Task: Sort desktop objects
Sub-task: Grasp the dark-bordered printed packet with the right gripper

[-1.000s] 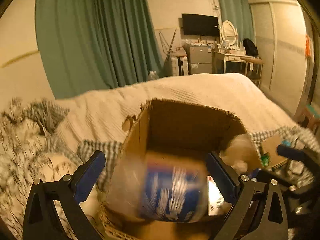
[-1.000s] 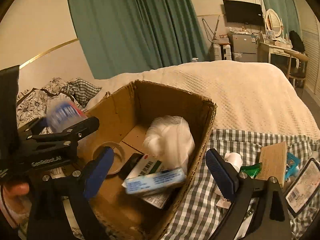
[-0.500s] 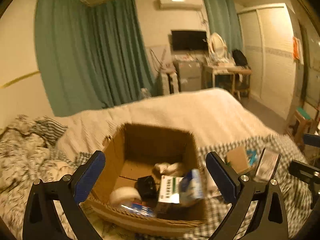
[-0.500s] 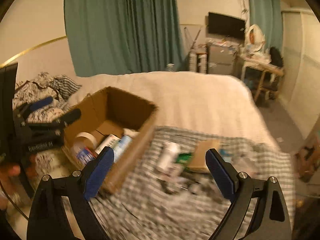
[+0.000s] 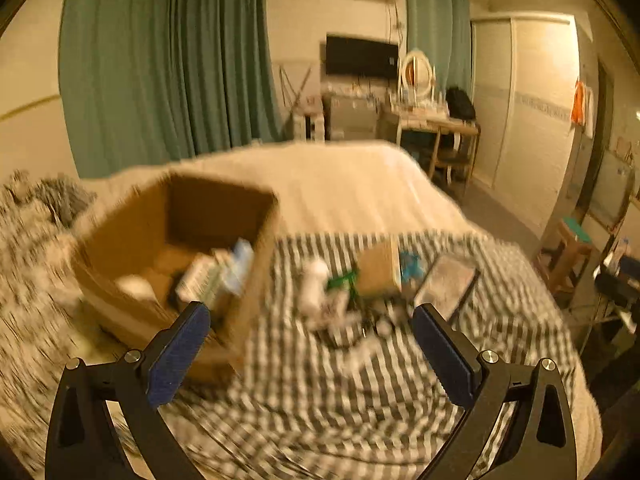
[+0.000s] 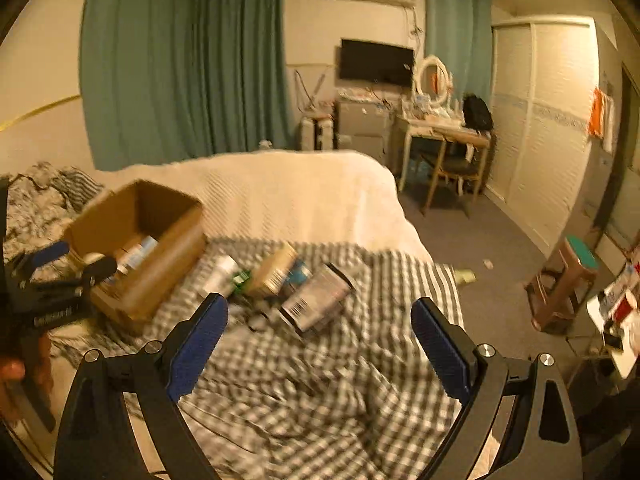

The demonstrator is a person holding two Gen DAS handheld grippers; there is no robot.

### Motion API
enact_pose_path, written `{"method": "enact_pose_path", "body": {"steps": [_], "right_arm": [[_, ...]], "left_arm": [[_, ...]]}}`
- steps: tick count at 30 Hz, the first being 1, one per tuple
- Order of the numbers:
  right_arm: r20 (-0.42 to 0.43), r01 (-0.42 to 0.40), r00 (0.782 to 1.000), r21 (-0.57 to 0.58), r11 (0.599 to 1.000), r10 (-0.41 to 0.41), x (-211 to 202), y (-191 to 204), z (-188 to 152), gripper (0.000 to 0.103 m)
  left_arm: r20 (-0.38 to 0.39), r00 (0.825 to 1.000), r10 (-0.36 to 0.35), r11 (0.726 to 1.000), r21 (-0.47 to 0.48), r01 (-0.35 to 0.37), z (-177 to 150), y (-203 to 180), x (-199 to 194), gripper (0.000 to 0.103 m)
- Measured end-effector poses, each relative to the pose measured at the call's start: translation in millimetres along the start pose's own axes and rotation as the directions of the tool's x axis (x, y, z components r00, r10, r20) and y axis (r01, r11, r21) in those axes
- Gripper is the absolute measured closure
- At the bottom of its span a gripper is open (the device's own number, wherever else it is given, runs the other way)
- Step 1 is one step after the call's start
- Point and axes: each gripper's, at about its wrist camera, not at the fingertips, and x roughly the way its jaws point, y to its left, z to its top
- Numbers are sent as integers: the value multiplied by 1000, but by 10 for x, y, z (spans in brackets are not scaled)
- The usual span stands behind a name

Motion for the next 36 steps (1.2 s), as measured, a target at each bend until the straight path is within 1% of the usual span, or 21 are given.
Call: {"method": "enact_pose_path", "body": {"steps": [1,3,5,7,9,11,13,15,18,20,22,23,25,26,28,30,33,34,35,36], "right_arm": [[-3,7,1000,34,999,-7,65,-99,-74,9],[-37,-18,999,85,996,21,219,-273,-198,9],[-60,-15,998,95,995,21,353,-383,-284,9],[-80,-12,997,61,998,17,488,-419,-371,9],[-79,-5,997,3,1000,5,589,-409,-451,9],[-83,-1,997,-82,997,-6,715,-346,-579,9],[-110,-10,994,-129,992,-5,887,-318,-718,9],[-139,-38,990,-123,992,21,1066,-311,-838,9],[-148,-75,987,-99,992,60,1259,-278,-910,10],[-110,-81,991,-66,994,74,1321,-257,-898,10],[-84,-100,991,2,995,100,1410,-279,-862,10],[-80,-108,991,34,994,110,1476,-286,-837,10],[-73,-91,992,98,991,98,1609,-315,-748,10],[-61,-82,994,114,990,89,1673,-316,-711,10],[-55,-86,994,146,985,95,1833,-310,-626,10],[-76,-87,992,176,981,101,1995,-299,-569,10],[-93,-90,990,190,978,109,2251,-240,-535,10],[-97,-89,989,198,976,110,2339,-219,-542,14],[-100,-100,987,208,973,123,2407,-207,-556,36],[-113,-104,985,212,972,130,2492,-190,-577,56]], "left_arm": [[-20,1000,6,1000,-1,-6,-104,-69,106,0],[-56,998,19,1000,3,-18,-260,-168,320,0],[-85,996,27,1000,5,-27,-386,-225,509,0],[-124,991,41,999,4,-41,-495,-306,708,0],[-151,987,58,998,1,-59,-579,-354,877,0],[-150,987,58,998,-4,-60,-618,-373,989,0],[-143,988,57,998,4,-57,-631,-403,1105,0],[-123,991,58,998,14,-57,-612,-404,1181,0],[-72,995,63,997,42,-60,-530,-371,1290,0],[-27,998,65,995,78,-62,-447,-337,1359,0],[27,997,76,990,118,-79,-387,-321,1398,0],[41,997,66,987,141,-71,-367,-315,1433,0],[67,997,31,980,192,-43,-345,-314,1507,0],[74,997,24,976,216,-40,-338,-317,1544,0],[75,997,9,967,253,-28,-320,-330,1621,0],[76,997,-12,965,262,-9,-300,-341,1687,0],[52,998,-32,964,265,17,-244,-378,1841,0],[43,999,-25,966,259,13,-229,-383,1916,0],[36,999,-23,970,244,14,-227,-366,1999,0],[25,999,-33,973,231,27,-231,-348,2057,0]]}}
